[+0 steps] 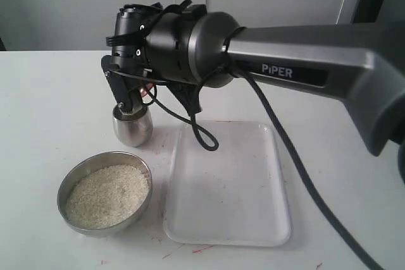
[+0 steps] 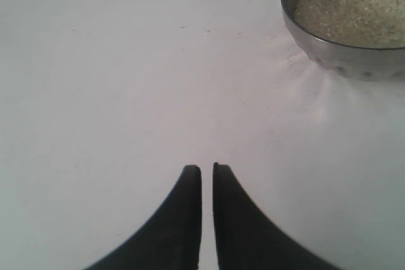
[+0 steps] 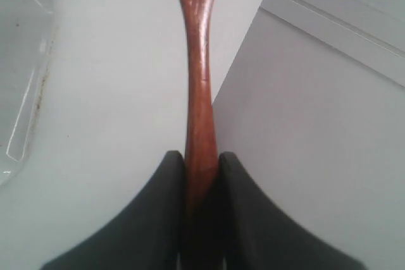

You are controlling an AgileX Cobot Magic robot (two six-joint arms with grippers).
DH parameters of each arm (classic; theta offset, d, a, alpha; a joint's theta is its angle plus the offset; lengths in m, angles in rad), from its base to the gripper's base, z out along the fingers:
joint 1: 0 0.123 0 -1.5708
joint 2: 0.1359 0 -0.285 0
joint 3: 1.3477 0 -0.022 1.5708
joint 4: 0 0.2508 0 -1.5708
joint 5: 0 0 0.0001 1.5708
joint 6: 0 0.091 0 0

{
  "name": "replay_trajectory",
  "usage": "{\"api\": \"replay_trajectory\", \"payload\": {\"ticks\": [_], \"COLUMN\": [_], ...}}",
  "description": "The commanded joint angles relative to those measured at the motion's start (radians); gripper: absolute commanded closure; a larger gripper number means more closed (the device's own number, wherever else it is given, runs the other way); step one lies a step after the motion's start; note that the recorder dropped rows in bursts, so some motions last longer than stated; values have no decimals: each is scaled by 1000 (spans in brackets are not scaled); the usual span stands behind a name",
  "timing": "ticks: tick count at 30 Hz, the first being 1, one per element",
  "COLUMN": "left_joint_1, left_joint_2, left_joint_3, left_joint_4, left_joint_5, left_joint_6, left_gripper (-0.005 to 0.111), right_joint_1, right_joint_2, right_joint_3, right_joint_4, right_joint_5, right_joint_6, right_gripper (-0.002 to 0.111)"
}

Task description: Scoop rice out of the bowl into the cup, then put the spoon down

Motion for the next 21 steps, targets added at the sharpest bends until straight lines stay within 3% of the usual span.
{"api": "replay_trajectory", "payload": {"ticks": [1,21], "left_joint_1": [-4,-4], "left_joint_2": [7,7], "left_joint_3": [9,9], "left_joint_4": [-6,-6], "left_joint_5": [48,48], "left_joint_6": [-6,-6], "left_gripper": [92,92], "right_joint_1": [-3,5], "right_joint_2": [-4,-4], "right_joint_3": [-4,-4], "right_joint_4": [-28,-5], "right_joint_5": [-1,-9], "right_joint_6": [-17,-36], "right_gripper": [108,108]}}
